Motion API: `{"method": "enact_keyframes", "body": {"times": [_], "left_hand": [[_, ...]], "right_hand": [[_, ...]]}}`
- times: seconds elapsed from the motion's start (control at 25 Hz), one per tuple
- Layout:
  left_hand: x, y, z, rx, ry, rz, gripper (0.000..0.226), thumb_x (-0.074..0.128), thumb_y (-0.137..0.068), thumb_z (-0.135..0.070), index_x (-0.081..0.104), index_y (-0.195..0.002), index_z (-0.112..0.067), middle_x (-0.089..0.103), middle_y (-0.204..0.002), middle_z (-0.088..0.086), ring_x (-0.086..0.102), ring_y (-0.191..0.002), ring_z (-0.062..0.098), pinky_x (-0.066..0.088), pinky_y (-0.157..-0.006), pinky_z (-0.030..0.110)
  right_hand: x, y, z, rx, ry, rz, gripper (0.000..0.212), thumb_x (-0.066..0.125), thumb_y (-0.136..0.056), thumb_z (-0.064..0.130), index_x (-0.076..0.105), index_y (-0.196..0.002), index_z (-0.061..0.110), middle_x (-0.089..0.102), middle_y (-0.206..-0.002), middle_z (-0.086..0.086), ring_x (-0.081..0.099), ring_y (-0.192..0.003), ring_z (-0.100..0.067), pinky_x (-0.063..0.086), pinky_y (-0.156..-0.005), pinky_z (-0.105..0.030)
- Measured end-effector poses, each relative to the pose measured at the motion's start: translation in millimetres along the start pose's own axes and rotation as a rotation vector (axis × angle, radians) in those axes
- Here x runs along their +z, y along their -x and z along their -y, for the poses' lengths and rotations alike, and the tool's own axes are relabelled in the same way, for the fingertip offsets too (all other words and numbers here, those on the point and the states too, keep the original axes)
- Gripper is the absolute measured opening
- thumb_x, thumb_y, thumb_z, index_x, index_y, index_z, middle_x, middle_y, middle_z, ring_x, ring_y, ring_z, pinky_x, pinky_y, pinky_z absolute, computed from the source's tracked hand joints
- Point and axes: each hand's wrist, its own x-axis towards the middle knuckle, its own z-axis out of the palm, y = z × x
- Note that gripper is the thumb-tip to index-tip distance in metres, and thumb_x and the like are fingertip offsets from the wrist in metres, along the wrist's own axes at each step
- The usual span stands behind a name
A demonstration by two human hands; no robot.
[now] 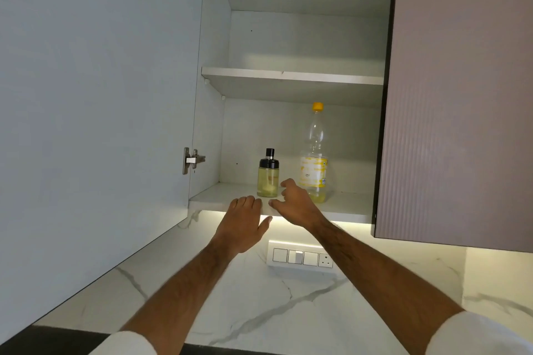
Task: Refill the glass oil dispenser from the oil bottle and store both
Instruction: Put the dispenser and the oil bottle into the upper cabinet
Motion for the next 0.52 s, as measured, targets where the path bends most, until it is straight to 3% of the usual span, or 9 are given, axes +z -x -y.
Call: {"method": "enact_keyframes", "body": {"times": [0.16,0.28,0.4,0.52], "left_hand": [[-13.2,50.3,0.5,0.012,-0.062,0.054,0.064,0.039,-0.104,-0.048,0.027,-0.157,-0.014,0.029,-0.164,0.01,0.025,-0.152,0.029,0.016,-0.126,0.048],[-33.4,86.7,-7.0,-0.008,-0.128,0.057,0.06,0.042,-0.103,-0.047,0.032,-0.154,-0.018,0.028,-0.165,0.007,0.022,-0.153,0.029,0.009,-0.125,0.052],[-55.1,133.4,-20.3,-0.061,-0.101,0.03,0.053,0.045,-0.101,-0.044,0.038,-0.149,-0.021,0.036,-0.16,0.003,0.03,-0.149,0.024,0.018,-0.125,0.051],[-74.7,191.2,-28.0,-0.242,0.064,0.039,0.042,0.048,-0.1,-0.045,0.044,-0.14,-0.03,0.045,-0.15,-0.008,0.043,-0.14,0.015,0.03,-0.12,0.042]], "right_hand": [[-7.1,45.3,14.8,-0.082,0.0,-0.008,0.055,0.071,-0.094,0.021,0.045,-0.141,0.007,0.056,-0.138,-0.011,0.056,-0.124,-0.026,0.049,-0.1,-0.035],[-12.8,81.1,31.0,-0.179,0.032,-0.011,0.05,0.067,-0.096,0.024,0.047,-0.14,0.012,0.055,-0.142,-0.007,0.054,-0.129,-0.024,0.049,-0.104,-0.039],[-20.8,114.0,55.6,-0.303,0.0,-0.056,0.048,0.066,-0.098,0.029,0.048,-0.14,0.018,0.054,-0.145,0.0,0.052,-0.133,-0.02,0.047,-0.106,-0.037],[-28.2,150.2,90.9,-0.453,-0.044,-0.084,0.048,0.063,-0.1,0.031,0.047,-0.143,0.019,0.051,-0.147,0.002,0.046,-0.136,-0.017,0.038,-0.105,-0.027]]}}
